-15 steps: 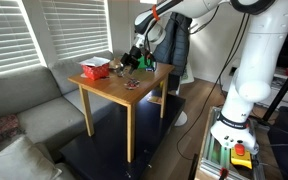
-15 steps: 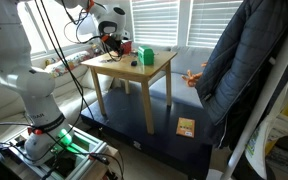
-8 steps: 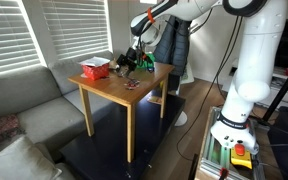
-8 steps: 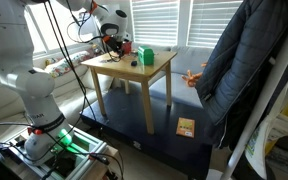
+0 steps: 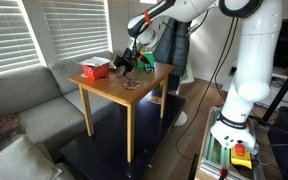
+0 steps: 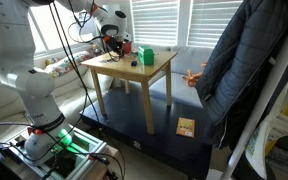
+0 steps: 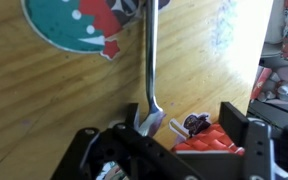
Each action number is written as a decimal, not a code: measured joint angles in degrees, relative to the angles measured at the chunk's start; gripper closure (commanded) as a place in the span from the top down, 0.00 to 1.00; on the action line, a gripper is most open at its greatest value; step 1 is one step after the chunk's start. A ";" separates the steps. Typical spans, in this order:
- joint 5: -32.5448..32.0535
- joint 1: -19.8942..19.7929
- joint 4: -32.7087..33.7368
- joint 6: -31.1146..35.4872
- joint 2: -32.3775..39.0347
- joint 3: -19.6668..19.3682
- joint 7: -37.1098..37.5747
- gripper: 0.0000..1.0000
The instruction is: Place the silver spoon upright
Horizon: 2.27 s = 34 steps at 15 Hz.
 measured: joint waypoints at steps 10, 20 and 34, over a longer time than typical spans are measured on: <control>-0.06 -0.09 0.67 0.77 0.87 0.22 0.99 0.00; -4.08 0.22 1.99 1.48 0.42 1.49 3.00 0.01; -65.85 10.05 -2.25 -7.71 -9.19 -3.25 40.75 0.01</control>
